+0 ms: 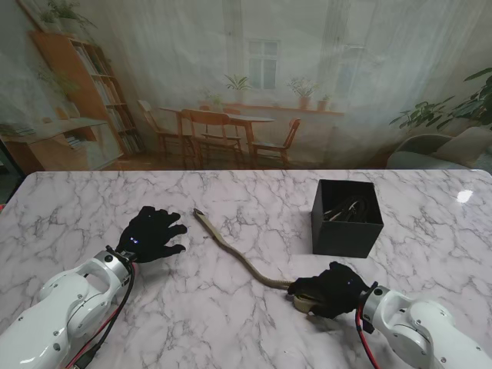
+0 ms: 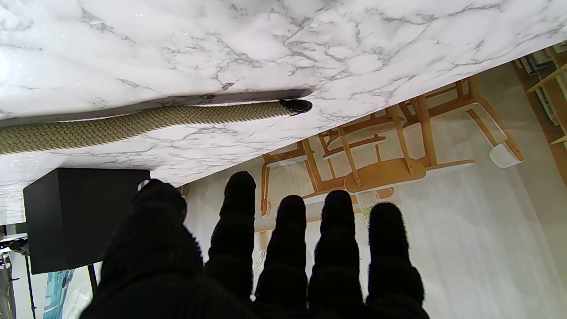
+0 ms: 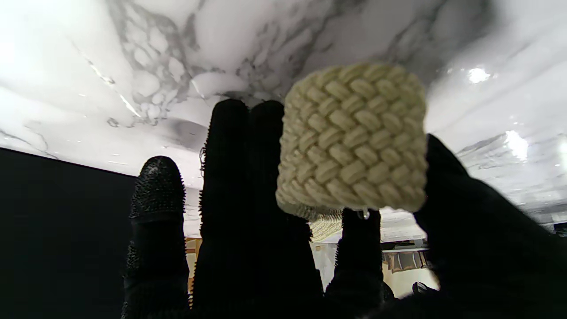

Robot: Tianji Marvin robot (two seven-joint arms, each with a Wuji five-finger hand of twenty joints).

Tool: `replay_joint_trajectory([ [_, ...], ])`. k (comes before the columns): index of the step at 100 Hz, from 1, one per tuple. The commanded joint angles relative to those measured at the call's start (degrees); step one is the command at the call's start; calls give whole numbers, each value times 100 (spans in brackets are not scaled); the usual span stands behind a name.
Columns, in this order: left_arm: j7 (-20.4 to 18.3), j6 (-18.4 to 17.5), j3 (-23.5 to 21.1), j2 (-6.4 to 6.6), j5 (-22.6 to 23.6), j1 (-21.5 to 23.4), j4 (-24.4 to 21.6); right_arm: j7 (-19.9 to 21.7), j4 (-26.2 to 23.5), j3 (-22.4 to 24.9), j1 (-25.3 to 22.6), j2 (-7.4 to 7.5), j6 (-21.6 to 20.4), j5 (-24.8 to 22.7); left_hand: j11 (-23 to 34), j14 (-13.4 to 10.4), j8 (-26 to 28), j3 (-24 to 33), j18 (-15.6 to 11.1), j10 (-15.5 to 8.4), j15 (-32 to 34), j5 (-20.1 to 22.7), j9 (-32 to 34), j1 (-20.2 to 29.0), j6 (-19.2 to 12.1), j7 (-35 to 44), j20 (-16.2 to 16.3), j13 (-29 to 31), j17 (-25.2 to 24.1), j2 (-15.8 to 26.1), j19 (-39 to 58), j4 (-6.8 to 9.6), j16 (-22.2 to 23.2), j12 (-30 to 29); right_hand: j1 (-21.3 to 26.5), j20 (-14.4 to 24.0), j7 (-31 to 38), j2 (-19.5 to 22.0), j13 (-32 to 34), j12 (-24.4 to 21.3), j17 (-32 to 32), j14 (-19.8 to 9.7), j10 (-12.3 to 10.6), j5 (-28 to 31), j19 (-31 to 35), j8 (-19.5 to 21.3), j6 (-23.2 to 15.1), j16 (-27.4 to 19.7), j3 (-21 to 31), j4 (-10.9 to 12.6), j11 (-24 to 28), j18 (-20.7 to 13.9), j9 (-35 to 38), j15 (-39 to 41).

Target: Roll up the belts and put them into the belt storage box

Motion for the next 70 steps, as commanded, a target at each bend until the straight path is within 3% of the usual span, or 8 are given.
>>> replay_joint_trajectory([
  [1,-74,8,18,-14,-7,-8,13,-2,44,-25,-8,-24,42,33,36,124,-32,-135,212,91,-50,-26,93,-9,119,-35,54,31,-74,291,-172,14,55,90,1005,-47,126,503,251,184,68,-508,-501,-211,148,-38,-376,85,1075,707,722,170,647,274],
  [7,-66,10,15,-13,-2,-7,15,-31,75,-34,2,-31,17,91,35,115,-32,-137,218,87,-48,-30,91,-11,117,-37,54,33,-78,296,-174,13,56,90,1154,-64,232,700,258,65,48,-436,-454,-60,125,-11,-855,71,963,690,626,258,648,271],
  [26,-44,14,9,-14,1,-7,23,-9,141,-48,42,-28,-109,164,43,124,-33,-133,220,90,-45,-31,106,5,126,-37,56,41,-76,293,-170,14,59,93,1398,-109,778,913,62,-173,-201,-434,-464,1647,-122,265,-1334,26,728,725,-20,493,594,103],
  [41,-31,11,7,-13,5,-9,30,11,151,-44,39,-23,-130,163,49,117,-32,-138,217,82,-41,-32,111,0,120,-35,57,49,-74,295,-167,13,62,95,1465,-136,978,814,-189,-235,-417,-484,-524,2426,-356,404,-1223,-34,682,740,-449,527,390,-118],
  [50,-25,10,7,-13,6,-10,31,-28,178,-52,33,-39,-109,244,51,122,-32,-135,223,87,-38,-30,116,6,128,-33,58,52,-71,297,-165,14,63,96,1326,-114,725,770,-282,-304,-494,-495,-563,2347,-415,312,-983,-43,703,735,-703,502,275,-185],
  [60,-19,9,9,-12,8,-13,35,34,158,-30,10,-37,-88,267,52,120,-33,-135,219,77,-38,-37,119,3,125,-35,59,55,-72,302,-162,14,64,96,853,-52,167,431,-385,-370,-524,-481,-556,1156,-412,129,-719,-43,777,700,-979,479,-13,-237],
  [68,-16,10,9,-12,10,-13,36,103,157,-21,5,-24,-105,238,53,115,-34,-139,224,88,-33,-37,120,-3,132,-35,59,64,-71,303,-160,14,66,97,452,-21,51,74,-565,-360,-621,-445,-591,595,-451,80,-779,-63,808,605,-1147,473,-396,-338],
  [70,-15,11,8,-12,11,-12,36,98,168,-27,9,-22,-109,228,53,109,-34,-136,221,79,-32,-39,120,0,128,-36,59,68,-71,307,-159,15,67,96,503,-9,53,16,-576,-314,-622,-456,-619,503,-456,75,-843,-60,805,473,-1143,456,-471,-342],
])
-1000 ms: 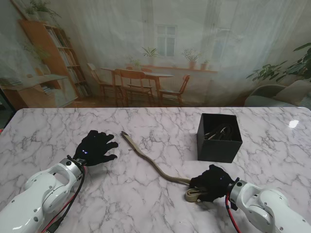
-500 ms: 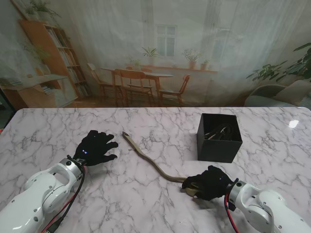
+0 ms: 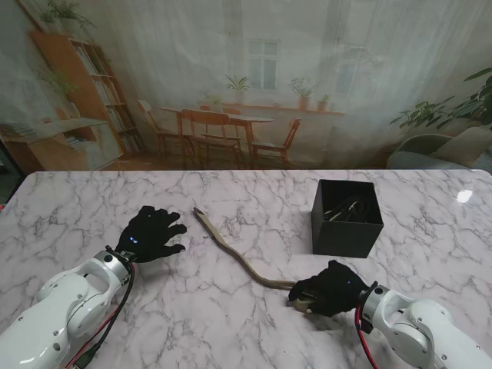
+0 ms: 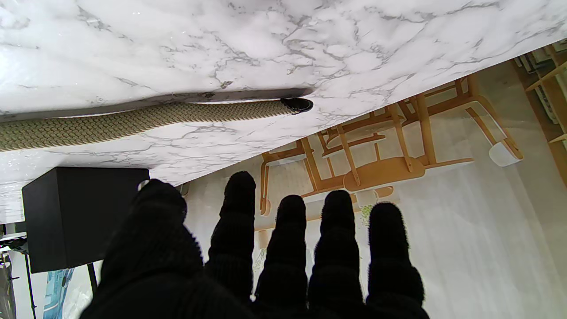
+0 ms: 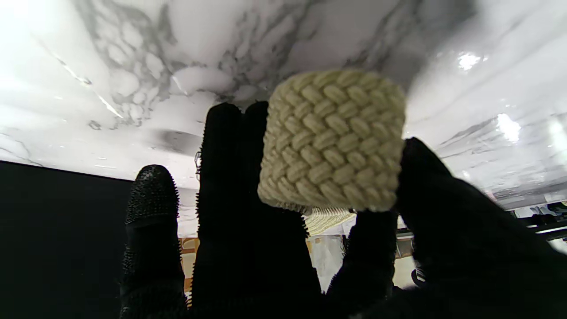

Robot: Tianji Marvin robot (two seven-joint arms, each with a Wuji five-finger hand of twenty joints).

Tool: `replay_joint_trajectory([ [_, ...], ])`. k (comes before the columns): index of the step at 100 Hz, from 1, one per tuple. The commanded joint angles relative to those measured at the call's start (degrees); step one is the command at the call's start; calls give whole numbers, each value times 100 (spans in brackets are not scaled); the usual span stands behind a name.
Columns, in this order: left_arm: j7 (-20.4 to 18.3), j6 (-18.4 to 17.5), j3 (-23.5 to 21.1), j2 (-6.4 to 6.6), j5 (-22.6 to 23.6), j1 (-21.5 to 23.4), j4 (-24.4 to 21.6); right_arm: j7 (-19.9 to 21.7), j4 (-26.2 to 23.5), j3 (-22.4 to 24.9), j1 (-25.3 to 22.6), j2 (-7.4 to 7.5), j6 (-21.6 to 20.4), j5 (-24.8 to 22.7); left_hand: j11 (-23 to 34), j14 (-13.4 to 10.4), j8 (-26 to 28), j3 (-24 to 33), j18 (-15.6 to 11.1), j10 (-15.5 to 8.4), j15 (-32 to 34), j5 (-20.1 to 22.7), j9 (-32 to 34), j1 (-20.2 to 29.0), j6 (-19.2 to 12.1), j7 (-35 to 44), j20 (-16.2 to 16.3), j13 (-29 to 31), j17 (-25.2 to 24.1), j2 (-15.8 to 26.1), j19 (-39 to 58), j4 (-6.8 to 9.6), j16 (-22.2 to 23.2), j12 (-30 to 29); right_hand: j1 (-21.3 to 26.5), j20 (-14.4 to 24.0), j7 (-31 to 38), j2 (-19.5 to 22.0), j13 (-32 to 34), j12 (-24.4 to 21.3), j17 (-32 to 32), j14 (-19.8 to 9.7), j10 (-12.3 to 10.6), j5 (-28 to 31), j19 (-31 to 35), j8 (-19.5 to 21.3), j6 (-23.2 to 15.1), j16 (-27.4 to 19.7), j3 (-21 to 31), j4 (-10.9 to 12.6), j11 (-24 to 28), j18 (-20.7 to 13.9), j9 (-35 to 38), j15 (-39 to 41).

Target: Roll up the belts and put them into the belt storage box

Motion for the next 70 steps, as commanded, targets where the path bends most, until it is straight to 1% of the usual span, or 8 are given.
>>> replay_joint_trajectory([
  [1,-63,12,12,-12,5,-8,16,77,61,-22,-47,10,5,-85,53,109,-33,-135,221,78,-33,-40,124,1,127,-37,59,64,-70,310,-159,15,66,41,216,59,124,-174,-272,-22,-130,-644,-810,-338,-71,17,-73,-279,920,386,-318,168,-276,-392],
  [10,-51,12,8,-12,8,-6,18,-72,157,-85,-26,3,53,-112,56,118,-33,-134,224,82,-31,-41,130,8,131,-37,60,67,-68,304,-156,15,67,41,940,82,-33,5,-153,30,-74,-663,-859,-549,-75,-106,-166,-254,924,70,-323,138,-192,-322],
  [20,-41,15,3,-11,14,-3,19,-246,274,-158,-8,-37,171,69,60,125,-35,-138,224,76,-27,-50,139,-1,140,-41,61,77,-64,308,-151,15,70,43,1456,59,-463,490,-52,-51,-37,-577,-755,-596,-73,-361,-137,-237,775,328,-305,201,-120,-265],
  [30,-32,13,6,-11,12,-6,25,-205,300,-169,-29,-61,270,252,64,122,-37,-133,225,80,-22,-59,147,2,139,-45,61,85,-65,318,-150,16,73,44,1738,36,-610,679,-145,-141,-63,-494,-656,-396,-106,-452,-159,-286,644,410,-440,300,-300,-370],
  [38,-32,15,9,-11,16,-9,26,-115,283,-160,-54,-74,318,394,65,120,-39,-138,222,83,-23,-68,146,0,140,-48,61,86,-60,312,-145,15,73,45,1915,5,-275,812,-240,-205,-139,-440,-574,200,-193,-300,-286,-327,550,485,-526,387,-425,-453],
  [51,-27,13,15,-9,22,-14,30,-72,307,-156,-59,-93,325,561,68,122,-41,-134,230,80,-21,-76,147,8,138,-52,59,88,-61,313,-147,16,74,46,1997,-26,988,848,-339,-205,-304,-393,-505,1484,-385,330,-781,-339,584,534,-506,473,-545,-486],
  [58,-17,13,13,-9,25,-14,33,77,276,-145,-70,-96,355,707,71,118,-41,-135,224,78,-21,-73,151,8,142,-49,60,88,-61,316,-143,15,75,46,2020,-29,1266,795,-420,-200,-374,-357,-460,2293,-470,418,-511,-351,668,496,-529,495,-596,-525],
  [70,-2,15,7,-9,29,-11,36,168,284,-157,-55,-85,379,709,73,129,-40,-136,230,84,-18,-67,151,13,137,-44,58,92,-63,316,-143,15,76,46,2044,5,1212,695,-725,-439,-462,-413,-487,2775,-561,324,-25,-468,790,416,-912,439,-898,-753],
])
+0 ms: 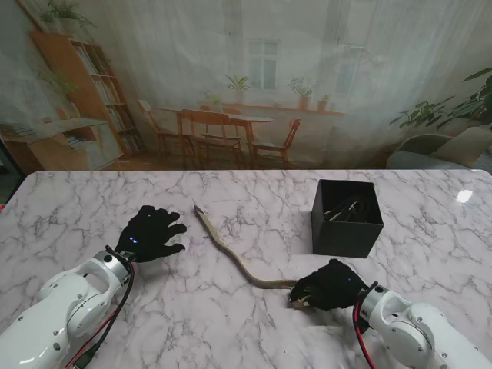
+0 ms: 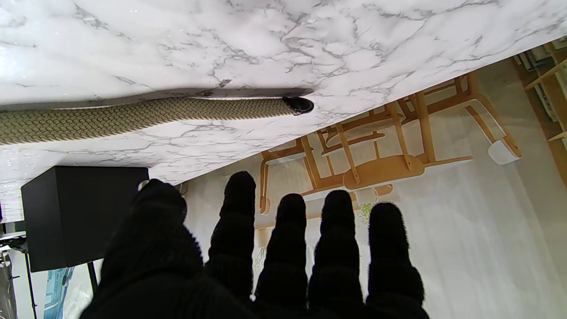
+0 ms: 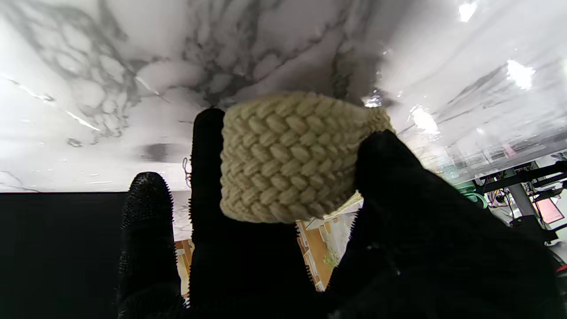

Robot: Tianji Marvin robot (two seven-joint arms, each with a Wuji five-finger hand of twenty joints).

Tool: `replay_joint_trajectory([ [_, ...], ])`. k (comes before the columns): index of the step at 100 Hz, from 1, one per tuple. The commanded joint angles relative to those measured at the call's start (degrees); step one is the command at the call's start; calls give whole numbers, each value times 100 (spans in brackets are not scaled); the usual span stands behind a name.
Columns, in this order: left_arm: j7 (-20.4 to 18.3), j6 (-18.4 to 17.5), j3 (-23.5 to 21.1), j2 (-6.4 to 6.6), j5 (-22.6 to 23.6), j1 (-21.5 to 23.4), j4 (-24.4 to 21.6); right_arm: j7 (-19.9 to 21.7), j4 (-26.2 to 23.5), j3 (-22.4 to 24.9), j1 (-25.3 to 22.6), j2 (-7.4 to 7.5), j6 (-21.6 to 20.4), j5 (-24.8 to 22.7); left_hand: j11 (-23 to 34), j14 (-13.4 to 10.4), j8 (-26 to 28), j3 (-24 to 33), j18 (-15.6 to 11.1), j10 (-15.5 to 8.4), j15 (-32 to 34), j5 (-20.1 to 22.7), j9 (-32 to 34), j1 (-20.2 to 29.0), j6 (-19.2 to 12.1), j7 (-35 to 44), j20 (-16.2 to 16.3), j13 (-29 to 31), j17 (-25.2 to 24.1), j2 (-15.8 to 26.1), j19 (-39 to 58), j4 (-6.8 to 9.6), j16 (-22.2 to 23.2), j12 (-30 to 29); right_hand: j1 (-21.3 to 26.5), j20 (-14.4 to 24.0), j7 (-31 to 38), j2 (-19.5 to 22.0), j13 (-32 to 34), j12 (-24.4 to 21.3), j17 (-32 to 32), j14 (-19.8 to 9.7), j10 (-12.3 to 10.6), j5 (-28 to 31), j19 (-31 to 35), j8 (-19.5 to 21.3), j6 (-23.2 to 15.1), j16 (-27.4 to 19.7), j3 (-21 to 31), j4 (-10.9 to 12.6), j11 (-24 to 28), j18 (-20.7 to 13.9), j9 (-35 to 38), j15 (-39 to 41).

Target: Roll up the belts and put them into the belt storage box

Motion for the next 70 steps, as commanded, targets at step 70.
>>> replay_joint_trajectory([
  [70,-34,-1,5,-12,-10,-13,35,-825,578,-342,103,-9,153,-659,87,140,-51,-135,253,78,14,-104,124,6,156,-67,63,166,-53,329,-128,15,96,51,127,122,295,-1089,436,-122,645,-1459,-1901,-2748,659,93,1061,-518,1291,64,-82,-416,734,-549],
])
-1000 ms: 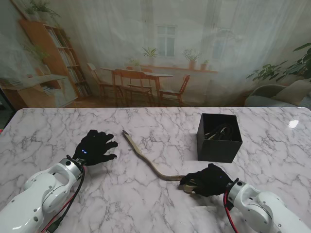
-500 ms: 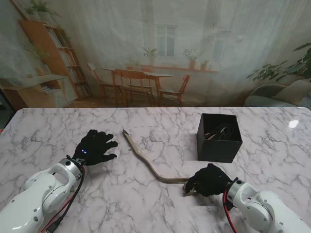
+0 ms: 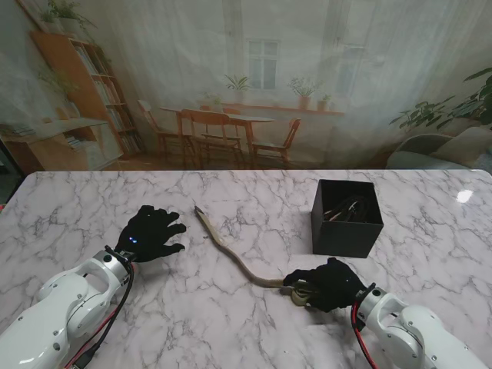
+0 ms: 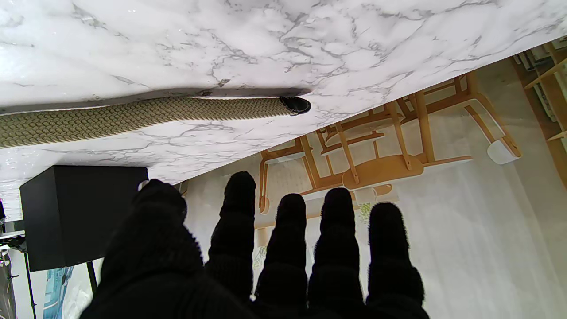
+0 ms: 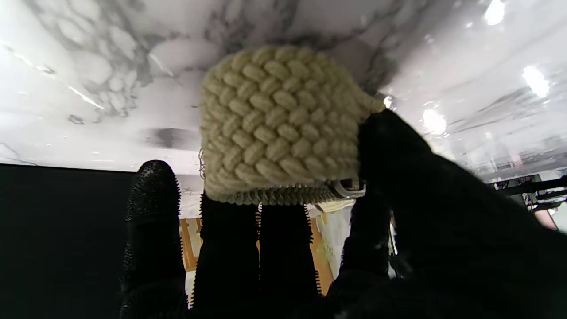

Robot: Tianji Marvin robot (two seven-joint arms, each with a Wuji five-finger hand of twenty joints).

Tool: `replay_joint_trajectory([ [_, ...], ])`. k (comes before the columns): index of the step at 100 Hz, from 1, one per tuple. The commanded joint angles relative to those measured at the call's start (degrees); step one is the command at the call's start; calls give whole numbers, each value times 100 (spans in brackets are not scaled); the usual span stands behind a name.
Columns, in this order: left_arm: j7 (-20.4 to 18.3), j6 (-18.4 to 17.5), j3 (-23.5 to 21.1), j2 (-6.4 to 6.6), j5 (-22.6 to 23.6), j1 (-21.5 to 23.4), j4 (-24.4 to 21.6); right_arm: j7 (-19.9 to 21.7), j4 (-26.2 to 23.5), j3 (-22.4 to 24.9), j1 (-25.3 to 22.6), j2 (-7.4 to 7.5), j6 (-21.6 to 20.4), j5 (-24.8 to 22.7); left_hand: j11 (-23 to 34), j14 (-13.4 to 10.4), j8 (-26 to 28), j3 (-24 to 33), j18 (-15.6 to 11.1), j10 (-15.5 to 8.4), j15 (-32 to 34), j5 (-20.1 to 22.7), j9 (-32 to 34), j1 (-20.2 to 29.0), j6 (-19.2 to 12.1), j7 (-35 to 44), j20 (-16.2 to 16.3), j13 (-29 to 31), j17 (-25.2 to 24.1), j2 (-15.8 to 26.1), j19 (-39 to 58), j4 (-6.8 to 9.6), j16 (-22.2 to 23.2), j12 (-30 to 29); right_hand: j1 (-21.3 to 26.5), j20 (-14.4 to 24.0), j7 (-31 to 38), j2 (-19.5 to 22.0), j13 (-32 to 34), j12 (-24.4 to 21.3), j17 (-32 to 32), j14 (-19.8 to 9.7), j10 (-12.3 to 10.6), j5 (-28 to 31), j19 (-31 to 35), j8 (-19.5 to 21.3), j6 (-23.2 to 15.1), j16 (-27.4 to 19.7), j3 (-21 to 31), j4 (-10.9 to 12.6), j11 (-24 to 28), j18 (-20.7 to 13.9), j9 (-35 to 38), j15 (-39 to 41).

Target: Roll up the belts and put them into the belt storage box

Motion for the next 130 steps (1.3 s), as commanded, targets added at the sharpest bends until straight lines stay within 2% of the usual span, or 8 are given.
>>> replay_joint_trajectory([
  [1,-60,2,10,-13,-5,-10,17,105,271,-76,-29,-33,62,-9,87,136,-49,-134,250,78,16,-107,122,9,155,-68,63,64,-53,325,-128,15,38,51,334,-132,15,-4,25,111,33,-862,-862,-458,179,-131,338,-407,442,83,521,-120,1246,-815],
  [11,-54,1,9,-13,-7,-10,18,-351,467,-180,55,-40,51,-146,91,131,-52,-136,245,67,23,-115,127,7,153,-73,64,78,-47,326,-124,15,43,53,120,-235,240,99,146,103,91,-838,-697,-788,258,-141,470,-475,508,85,729,-171,1418,-717],
  [32,-52,-3,14,-15,-20,-17,24,-380,550,-181,32,-129,108,277,105,129,-57,-136,255,65,43,-139,153,18,141,-83,66,130,-36,330,-114,16,56,57,445,-290,463,2001,288,75,62,-146,22,-819,384,-246,-295,-403,117,870,1226,10,1453,-466],
  [49,-36,-7,15,-16,-24,-21,31,-18,406,-106,-54,-147,178,543,111,131,-57,-130,262,58,46,-145,160,36,123,-81,66,143,-35,328,-112,17,63,59,927,-305,345,2413,-10,20,-255,-31,190,830,49,-170,-747,-495,-358,925,891,414,1106,-757],
  [73,-9,-2,5,-17,-21,-16,37,176,368,-65,-67,-140,125,647,123,138,-57,-128,267,59,53,-133,175,66,106,-72,68,159,-32,340,-100,17,71,61,1248,-314,1125,2187,-239,22,-547,-100,130,2149,-309,317,-1194,-510,-273,995,795,570,906,-918],
  [87,-2,-6,10,-16,-20,-22,44,315,316,-18,-94,-122,77,640,129,133,-54,-134,268,52,54,-118,185,71,92,-60,67,163,-32,353,-99,15,74,62,1184,-242,984,1861,-552,-41,-706,-175,91,2726,-495,294,-613,-591,101,749,507,449,611,-1166],
  [99,-10,-7,15,-15,-21,-24,44,540,231,44,-132,-93,3,631,128,130,-53,-140,276,48,55,-113,183,60,99,-53,68,164,-35,364,-95,13,76,61,23,-69,1652,986,-935,-38,-886,-161,88,2464,-592,-784,77,-658,394,45,315,295,35,-1320],
  [130,-21,7,10,-15,-12,-16,37,939,-48,159,-196,7,-203,256,131,145,-52,-138,275,60,59,-91,200,47,117,-44,68,174,-42,389,-94,14,82,62,-844,91,2080,756,-1710,-218,-896,-93,113,2799,-315,-647,-254,-728,-114,194,279,-46,-1730,-1438],
])
